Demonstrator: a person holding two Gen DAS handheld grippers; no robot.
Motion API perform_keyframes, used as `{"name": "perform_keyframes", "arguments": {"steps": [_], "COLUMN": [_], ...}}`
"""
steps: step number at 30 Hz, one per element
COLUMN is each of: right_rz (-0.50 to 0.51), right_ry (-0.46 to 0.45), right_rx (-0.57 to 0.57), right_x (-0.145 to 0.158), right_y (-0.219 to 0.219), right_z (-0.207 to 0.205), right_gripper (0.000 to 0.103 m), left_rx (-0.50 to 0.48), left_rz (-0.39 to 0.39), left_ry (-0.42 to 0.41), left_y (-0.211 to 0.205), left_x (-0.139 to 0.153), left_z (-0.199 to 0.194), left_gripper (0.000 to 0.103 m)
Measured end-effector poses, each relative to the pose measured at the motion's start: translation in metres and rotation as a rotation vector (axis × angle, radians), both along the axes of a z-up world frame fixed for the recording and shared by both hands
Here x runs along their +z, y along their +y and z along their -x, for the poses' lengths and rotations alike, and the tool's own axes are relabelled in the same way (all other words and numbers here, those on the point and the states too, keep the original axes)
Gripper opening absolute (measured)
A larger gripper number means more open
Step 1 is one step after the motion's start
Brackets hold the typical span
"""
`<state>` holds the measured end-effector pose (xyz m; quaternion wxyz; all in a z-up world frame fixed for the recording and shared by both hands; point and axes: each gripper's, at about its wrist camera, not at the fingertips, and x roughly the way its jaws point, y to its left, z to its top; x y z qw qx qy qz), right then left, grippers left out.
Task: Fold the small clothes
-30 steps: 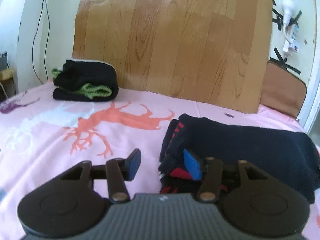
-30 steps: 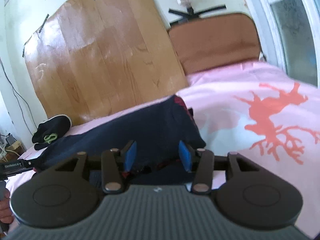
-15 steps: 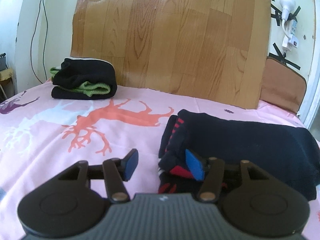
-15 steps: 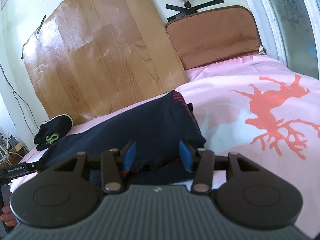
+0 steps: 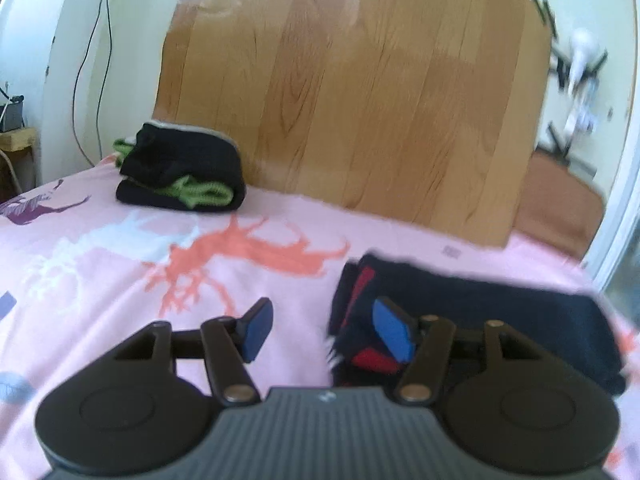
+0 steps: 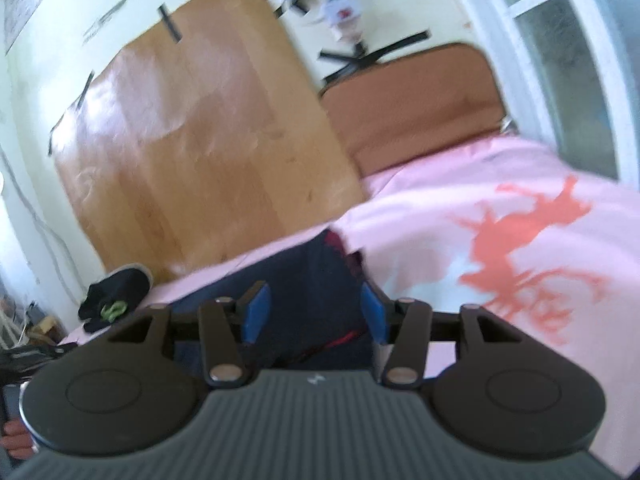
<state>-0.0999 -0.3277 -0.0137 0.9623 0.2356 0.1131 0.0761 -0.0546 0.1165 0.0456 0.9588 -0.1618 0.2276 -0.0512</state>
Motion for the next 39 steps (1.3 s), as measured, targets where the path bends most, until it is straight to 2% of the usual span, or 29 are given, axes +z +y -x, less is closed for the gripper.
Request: {"name": "perform_keyframes", "arguments": {"steps": [2,4,7,9,10,11,13,15,16,17,19,22,25,26,27,30,32,34,36,39], "right_rz": [-0.040,-0.101,-0.138,-0.135,-0.134,-0.129,-0.083,-0.044,-0.047,-0.066,-0.131,-0.224,-0.288,-0.300,-0.314,-0.324,-0.284,-0.232,-0.211,-0.176], "right_ry": [0.022,0.045,0.082,0.102,0.094,0.067,-0.002,-0.069,-0.094,-0.105,-0.131,-0.174,-0.169,-0.161,-0.150,-0.100,-0.131,-0.131,-0.070,0.012], "right_rx": [-0.010,-0.003,0.009,0.027,0.029,0.041,0.123,0.196,0.234,0.271,0.381,0.565,0.720,0.754,0.767,0.823,0.665,0.536,0.441,0.243], "right_x": [0.001,-0.002,-0.005,-0.005,-0.001,0.005,0.022,0.040,0.049,0.058,0.079,0.110,0.133,0.136,0.136,0.126,0.116,0.102,0.082,0.054], "right_y": [-0.012,-0.021,-0.020,-0.015,-0.012,-0.008,0.011,0.033,0.047,0.060,0.091,0.153,0.218,0.235,0.248,0.250,0.222,0.187,0.143,0.075], "right_z": [-0.004,-0.010,-0.016,-0.018,-0.016,-0.012,-0.008,-0.007,-0.010,-0.014,-0.024,-0.034,-0.046,-0.048,-0.049,-0.049,-0.041,-0.036,-0.036,-0.030], "right_gripper": [0.057,0.058,0.061,0.061,0.062,0.062,0.063,0.070,0.071,0.072,0.073,0.080,0.081,0.081,0.086,0.086,0.087,0.087,0.087,0.087], "left_rx": [-0.042,-0.103,-0.167,-0.171,-0.177,-0.192,-0.214,-0.191,-0.170,-0.132,-0.063,-0.010,0.046,0.055,0.081,0.109,0.148,0.193,0.184,0.116], "left_rz": [0.029,0.023,-0.038,-0.088,-0.086,-0.042,0.141,0.323,0.408,0.474,0.559,0.601,0.592,0.585,0.581,0.542,0.494,0.392,0.322,0.257], "left_ry": [-0.023,-0.035,-0.015,0.017,0.044,0.060,0.076,0.058,0.041,0.014,-0.050,-0.090,-0.126,-0.134,-0.138,-0.146,-0.156,-0.132,-0.081,0.009], "left_y": [-0.006,-0.023,-0.056,-0.073,-0.077,-0.076,-0.060,-0.038,-0.025,-0.011,0.017,0.048,0.070,0.075,0.079,0.088,0.090,0.083,0.074,0.056], "left_x": [0.015,0.026,0.031,0.027,0.026,0.026,0.030,0.036,0.041,0.046,0.060,0.078,0.093,0.096,0.098,0.094,0.087,0.078,0.070,0.059], "left_z": [-0.002,-0.006,-0.017,-0.025,-0.030,-0.032,-0.032,-0.026,-0.021,-0.015,0.000,0.017,0.034,0.039,0.045,0.051,0.053,0.047,0.040,0.022], "left_gripper": [0.057,0.057,0.057,0.057,0.057,0.057,0.058,0.069,0.082,0.086,0.086,0.086,0.087,0.084,0.084,0.089,0.096,0.096,0.096,0.096]}}
